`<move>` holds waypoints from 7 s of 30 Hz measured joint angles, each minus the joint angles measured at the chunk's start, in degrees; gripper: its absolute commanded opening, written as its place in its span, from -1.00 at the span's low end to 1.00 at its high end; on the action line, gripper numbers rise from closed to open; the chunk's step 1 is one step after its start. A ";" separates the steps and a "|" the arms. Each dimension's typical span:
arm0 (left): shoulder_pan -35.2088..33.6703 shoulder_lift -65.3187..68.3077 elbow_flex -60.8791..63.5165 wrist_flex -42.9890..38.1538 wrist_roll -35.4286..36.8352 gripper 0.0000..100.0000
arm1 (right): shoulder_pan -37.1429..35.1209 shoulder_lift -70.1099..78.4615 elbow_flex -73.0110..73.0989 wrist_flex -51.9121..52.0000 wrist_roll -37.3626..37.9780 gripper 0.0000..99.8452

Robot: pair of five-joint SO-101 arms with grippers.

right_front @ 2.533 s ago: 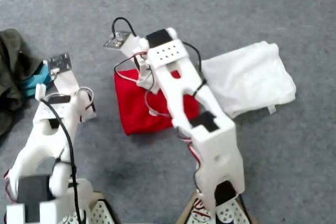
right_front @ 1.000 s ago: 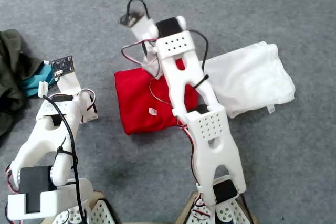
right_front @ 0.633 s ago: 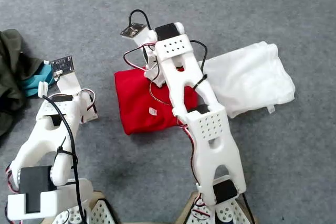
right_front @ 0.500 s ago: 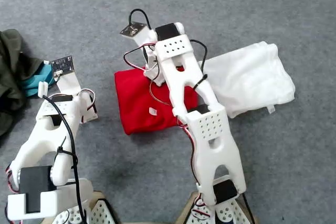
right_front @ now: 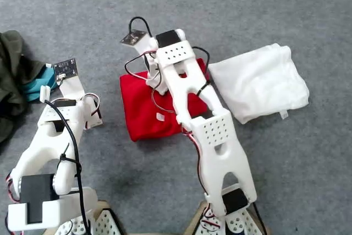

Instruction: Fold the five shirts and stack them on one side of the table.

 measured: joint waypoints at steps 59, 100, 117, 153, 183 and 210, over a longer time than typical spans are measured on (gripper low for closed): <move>0.00 0.00 0.00 0.00 0.00 -0.94 | 8.88 -31.65 46.42 -21.36 -6.07 -0.97; 14.68 6.07 -31.30 5.89 0.00 -0.94 | 17.14 -53.01 54.86 -7.21 -7.74 -0.97; 15.82 37.80 -47.74 1.14 0.44 -0.94 | 20.66 -35.16 67.34 -26.55 -10.37 -0.97; 22.07 -4.04 -4.04 -4.22 -5.01 -0.94 | 15.47 -10.64 12.04 -15.12 -8.79 -0.97; 18.81 -10.46 -15.65 4.75 -0.53 -0.94 | 18.02 -9.93 -17.14 3.69 -8.79 -0.97; 15.30 34.81 -41.14 -4.04 0.62 -0.94 | 18.29 -35.34 63.12 -20.40 -8.88 -0.97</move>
